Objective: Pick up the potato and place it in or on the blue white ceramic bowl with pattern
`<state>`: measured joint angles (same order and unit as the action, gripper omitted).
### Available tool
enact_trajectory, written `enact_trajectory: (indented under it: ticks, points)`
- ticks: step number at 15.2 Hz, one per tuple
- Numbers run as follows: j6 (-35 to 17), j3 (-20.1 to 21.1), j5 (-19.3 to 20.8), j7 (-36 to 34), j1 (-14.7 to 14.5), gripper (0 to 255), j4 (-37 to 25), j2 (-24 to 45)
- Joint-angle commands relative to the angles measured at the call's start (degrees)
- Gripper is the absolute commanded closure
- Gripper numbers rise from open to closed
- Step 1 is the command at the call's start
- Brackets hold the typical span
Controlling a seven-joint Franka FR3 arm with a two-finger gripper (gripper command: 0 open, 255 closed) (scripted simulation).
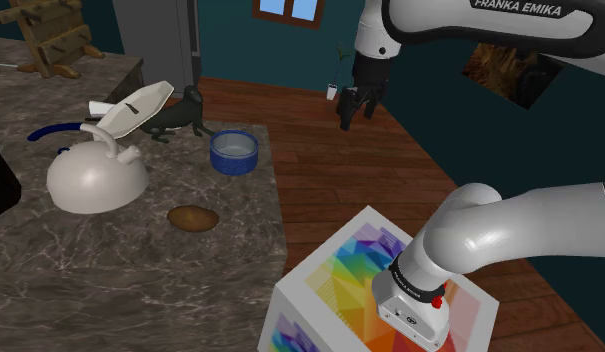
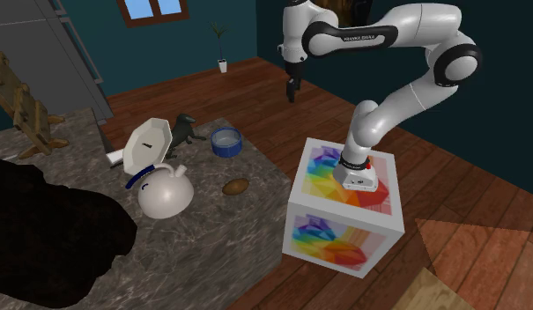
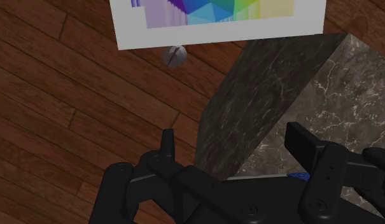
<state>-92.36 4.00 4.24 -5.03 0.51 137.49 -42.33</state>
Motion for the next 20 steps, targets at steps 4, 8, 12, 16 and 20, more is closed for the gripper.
enact_trajectory:
  ticks: [4, 8, 12, 16, 20]
  points:
    - [-3.80, 2.28, -1.65, -1.45, -1.60, 0, 0.22, 3.53]
    - [-8.75, 5.37, -3.42, -3.30, -3.56, 0, -0.28, 8.85]
    - [-13.46, 8.48, -4.59, -5.15, -5.29, 0, -1.69, 14.77]
    - [-17.77, 11.59, -4.98, -7.13, -6.78, 0, -3.99, 21.16]
    - [-21.57, 14.64, -4.42, -9.34, -8.09, 0, -7.13, 27.96]
